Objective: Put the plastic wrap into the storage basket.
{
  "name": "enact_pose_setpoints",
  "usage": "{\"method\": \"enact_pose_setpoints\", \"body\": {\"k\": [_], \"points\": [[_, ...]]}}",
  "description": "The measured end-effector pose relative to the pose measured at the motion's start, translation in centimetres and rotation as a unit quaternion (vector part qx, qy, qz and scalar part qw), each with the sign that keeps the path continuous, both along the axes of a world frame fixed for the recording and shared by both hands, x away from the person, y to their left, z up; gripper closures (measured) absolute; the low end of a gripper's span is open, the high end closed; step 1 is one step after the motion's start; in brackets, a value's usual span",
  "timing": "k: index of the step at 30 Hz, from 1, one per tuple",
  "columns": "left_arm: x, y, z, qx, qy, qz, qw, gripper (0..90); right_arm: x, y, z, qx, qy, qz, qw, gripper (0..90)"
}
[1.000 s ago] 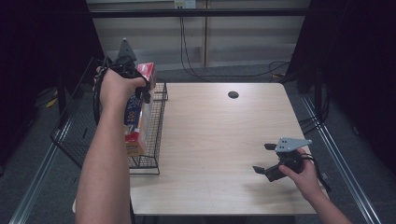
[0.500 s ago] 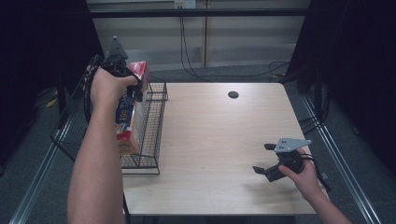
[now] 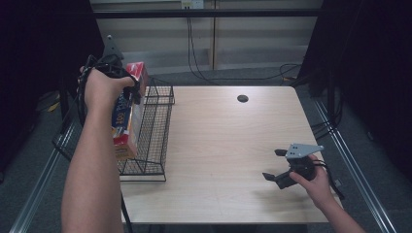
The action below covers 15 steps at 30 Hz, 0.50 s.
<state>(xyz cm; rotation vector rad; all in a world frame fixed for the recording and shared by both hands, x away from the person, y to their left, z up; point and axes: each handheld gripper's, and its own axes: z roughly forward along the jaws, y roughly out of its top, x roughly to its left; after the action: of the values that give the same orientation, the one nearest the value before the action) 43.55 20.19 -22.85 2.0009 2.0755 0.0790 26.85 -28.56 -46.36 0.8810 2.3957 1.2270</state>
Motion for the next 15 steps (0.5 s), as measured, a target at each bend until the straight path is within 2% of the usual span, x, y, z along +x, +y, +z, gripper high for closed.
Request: {"method": "enact_pose_setpoints", "body": {"k": [4,6,9,10,11,13,15], "points": [[0.1,0.4,0.0,0.007,0.002,-0.007,0.9999,44.5,0.0,0.0,0.0,0.0,0.002,0.003,1.0,1.6],[0.1,0.5,-0.1,0.005,0.001,0.003,1.0,44.5,0.0,0.0,0.0,-0.001,0.003,0.003,1.0,1.6],[0.0,1.0,-0.1,0.008,-0.002,0.004,1.0,44.5,0.0,0.1,-0.1,-0.002,0.002,0.0,1.0,1.7],[0.0,1.0,-0.1,0.002,0.0,0.009,1.0,44.5,0.0,0.1,-0.1,-0.002,0.002,0.002,1.0,1.6],[0.0,1.3,0.0,0.011,0.002,-0.003,0.9999,44.5,0.0,0.2,-0.1,-0.002,0.003,0.004,1.0,1.7],[0.0,1.5,0.0,0.009,0.0,0.008,0.9999,44.5,0.0,0.2,-0.1,-0.002,0.003,0.004,1.0,1.7],[0.1,1.8,0.0,0.012,0.0,0.001,0.9999,44.5,0.0,0.2,-0.1,-0.002,0.003,0.003,1.0,1.6]]}}
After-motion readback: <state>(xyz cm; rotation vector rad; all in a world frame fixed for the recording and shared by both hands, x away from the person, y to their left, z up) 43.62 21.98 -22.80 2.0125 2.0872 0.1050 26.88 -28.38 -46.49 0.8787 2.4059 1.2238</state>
